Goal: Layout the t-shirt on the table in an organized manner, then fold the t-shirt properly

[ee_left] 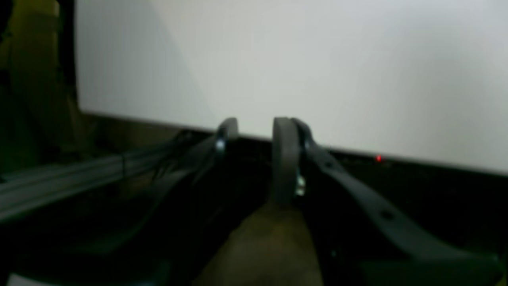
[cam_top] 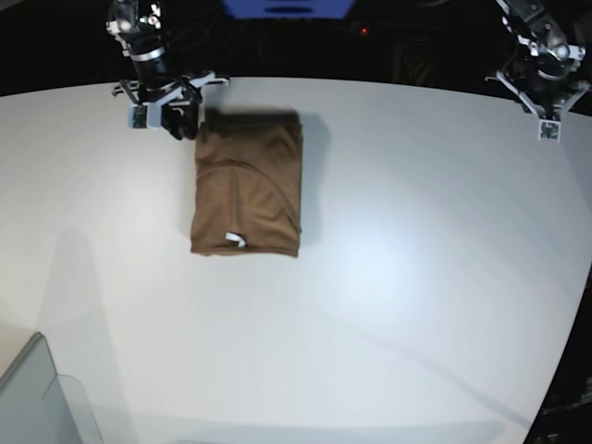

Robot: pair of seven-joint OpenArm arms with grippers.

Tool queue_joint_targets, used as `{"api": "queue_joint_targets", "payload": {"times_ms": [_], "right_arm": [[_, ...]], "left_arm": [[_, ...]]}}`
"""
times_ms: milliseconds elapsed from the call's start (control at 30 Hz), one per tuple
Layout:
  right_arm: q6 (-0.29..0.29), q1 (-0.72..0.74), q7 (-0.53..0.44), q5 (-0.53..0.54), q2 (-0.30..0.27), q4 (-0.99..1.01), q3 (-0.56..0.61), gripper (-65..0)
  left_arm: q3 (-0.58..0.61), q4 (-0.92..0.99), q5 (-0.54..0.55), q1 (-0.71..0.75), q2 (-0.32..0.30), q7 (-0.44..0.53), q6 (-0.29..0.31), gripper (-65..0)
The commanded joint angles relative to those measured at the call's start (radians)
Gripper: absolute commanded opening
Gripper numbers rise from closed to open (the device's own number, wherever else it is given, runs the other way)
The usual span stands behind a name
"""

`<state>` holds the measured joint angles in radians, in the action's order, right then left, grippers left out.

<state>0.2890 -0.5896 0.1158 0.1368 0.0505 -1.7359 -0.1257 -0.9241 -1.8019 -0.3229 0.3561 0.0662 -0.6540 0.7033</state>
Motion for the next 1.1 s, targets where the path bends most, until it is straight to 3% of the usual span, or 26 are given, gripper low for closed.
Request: {"api": "queue_joint_targets", "payload": {"times_ms": [0, 333, 433, 467, 500, 533, 733, 833, 1067], "right_arm": [[0.003, -0.011, -0.031, 0.011, 0.001, -0.034, -0.005, -55.3], [0.003, -0.105, -0.031, 0.246, 0.013, -0.117, -0.271, -55.5], [0.003, -0.128, -0.031, 0.357, 0.03, -0.112, -0.421, -56.6], [0.003, -0.132, -0.026, 0.389, 0.039, -0.108, -0.483, -58.8], [0.003, -0.132, -0.021, 0.41, 0.048, -0.097, -0.533, -62.3], [0.003, -0.129, -0.02, 0.416, 0.058, -0.083, -0.573, -65.0], [0.003, -0.125, -0.02, 0.421, 0.053, 0.076, -0.684, -65.0], [0.003, -0.099, -0.02, 0.419, 0.016, 0.204, -0.694, -65.0], [0.003, -0.007, -0.028, 0.416, -0.108, 0.624, -0.653, -65.0]], "left_arm": [[-0.005, -0.017, 0.014, 0.022, 0.004, 0.012, -0.005, -50.3], [0.04, -0.011, 0.307, 0.275, 0.063, 0.021, -0.005, -51.1], [0.056, -0.008, 0.379, 0.331, 0.062, 0.024, -0.005, -60.5], [0.055, -0.006, 0.396, 0.338, 0.062, 0.024, -0.005, -65.0], [0.047, 0.001, 0.405, 0.341, 0.067, 0.024, -0.005, -65.0], [0.043, 0.018, 0.407, 0.343, 0.068, 0.024, -0.005, -64.2], [0.044, 0.19, 0.407, 0.312, 0.034, 0.03, -0.005, -64.8], [0.044, 0.314, 0.402, 0.288, 0.019, 0.089, -0.005, -64.8], [0.124, 0.601, 0.238, 0.209, -0.036, 0.264, -0.005, -64.8]]}}
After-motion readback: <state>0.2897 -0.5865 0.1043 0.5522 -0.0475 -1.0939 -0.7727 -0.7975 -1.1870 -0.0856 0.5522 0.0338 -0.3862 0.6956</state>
